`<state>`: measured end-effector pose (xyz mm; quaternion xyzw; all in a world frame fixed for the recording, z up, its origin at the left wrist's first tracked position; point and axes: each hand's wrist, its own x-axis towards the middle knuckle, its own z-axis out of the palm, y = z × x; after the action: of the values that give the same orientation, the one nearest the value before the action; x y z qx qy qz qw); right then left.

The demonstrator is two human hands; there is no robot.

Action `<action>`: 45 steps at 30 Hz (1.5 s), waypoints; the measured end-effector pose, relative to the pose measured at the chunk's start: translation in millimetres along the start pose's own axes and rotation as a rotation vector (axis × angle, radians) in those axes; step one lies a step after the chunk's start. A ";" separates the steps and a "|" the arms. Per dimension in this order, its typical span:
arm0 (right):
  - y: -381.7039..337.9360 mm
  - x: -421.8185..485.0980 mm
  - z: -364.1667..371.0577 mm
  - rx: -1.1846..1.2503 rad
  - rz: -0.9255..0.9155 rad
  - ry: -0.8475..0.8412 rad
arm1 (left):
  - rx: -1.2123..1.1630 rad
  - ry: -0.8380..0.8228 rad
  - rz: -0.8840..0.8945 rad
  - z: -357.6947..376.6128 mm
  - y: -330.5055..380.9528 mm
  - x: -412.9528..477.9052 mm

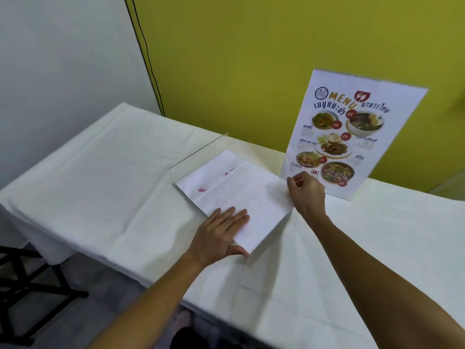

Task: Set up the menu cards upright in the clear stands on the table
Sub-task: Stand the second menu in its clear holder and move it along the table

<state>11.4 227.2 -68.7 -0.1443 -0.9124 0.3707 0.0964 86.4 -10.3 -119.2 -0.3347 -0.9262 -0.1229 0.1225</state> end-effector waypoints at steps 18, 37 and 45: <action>-121.4 31.4 -4.0 0.755 -0.219 -0.030 | -0.378 0.857 -0.486 -114.3 -66.8 63.5; -158.7 72.4 84.3 0.230 -0.481 -0.138 | -0.966 0.504 -1.015 -164.5 -210.8 126.7; -157.0 76.8 94.5 0.136 -0.414 -0.085 | -0.543 0.301 -0.606 -93.6 -194.0 52.3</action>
<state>-117.6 84.4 -19.6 0.0685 -0.8988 0.4093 0.1413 -65.2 -153.1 -43.3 -0.0459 -0.8884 -0.4401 0.1221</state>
